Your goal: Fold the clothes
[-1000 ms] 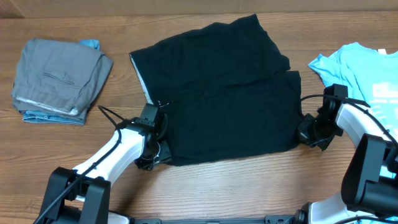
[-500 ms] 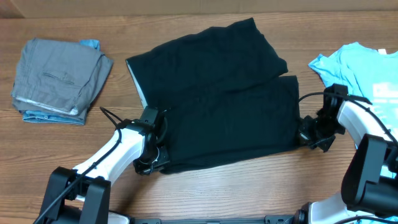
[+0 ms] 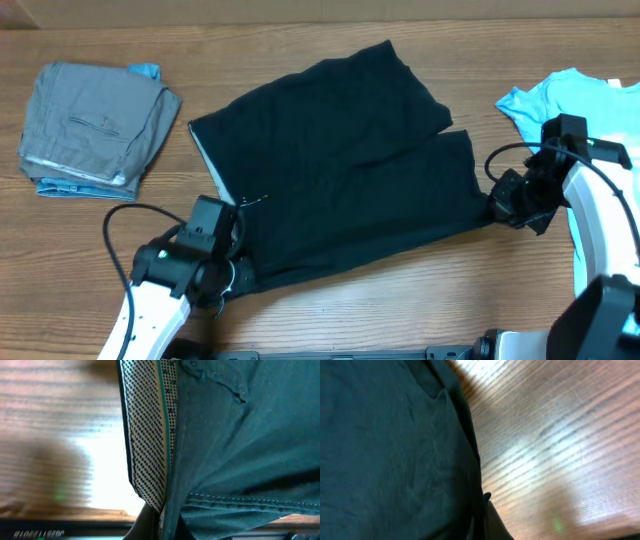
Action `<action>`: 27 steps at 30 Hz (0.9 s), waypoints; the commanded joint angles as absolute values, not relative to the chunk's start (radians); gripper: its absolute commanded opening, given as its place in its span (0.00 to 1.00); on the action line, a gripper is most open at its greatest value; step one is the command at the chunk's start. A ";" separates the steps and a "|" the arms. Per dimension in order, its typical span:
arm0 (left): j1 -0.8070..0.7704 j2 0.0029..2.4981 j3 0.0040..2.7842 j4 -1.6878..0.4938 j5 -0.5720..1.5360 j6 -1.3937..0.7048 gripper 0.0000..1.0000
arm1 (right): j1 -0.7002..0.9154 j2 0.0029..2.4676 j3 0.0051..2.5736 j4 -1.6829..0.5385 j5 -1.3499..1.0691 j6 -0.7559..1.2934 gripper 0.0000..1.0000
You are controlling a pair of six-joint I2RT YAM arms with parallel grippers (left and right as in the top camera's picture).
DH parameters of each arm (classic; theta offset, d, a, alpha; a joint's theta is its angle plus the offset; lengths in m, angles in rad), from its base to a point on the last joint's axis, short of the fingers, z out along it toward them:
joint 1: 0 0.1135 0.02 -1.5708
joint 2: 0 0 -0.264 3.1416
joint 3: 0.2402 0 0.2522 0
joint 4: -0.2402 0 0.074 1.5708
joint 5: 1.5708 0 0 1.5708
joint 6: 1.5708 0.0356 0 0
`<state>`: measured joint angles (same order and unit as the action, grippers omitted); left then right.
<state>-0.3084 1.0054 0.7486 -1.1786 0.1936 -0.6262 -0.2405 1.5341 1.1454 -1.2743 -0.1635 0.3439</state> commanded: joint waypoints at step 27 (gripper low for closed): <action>-0.265 1.068 1.064 -1.253 -0.060 -0.629 0.04 | -0.119 1.415 1.397 -1.109 -0.045 0.287 0.04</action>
<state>-0.3069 1.0702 1.0473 -1.2549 0.0937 -0.6292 -0.1490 1.3849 1.3560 -1.1721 -0.1425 0.3038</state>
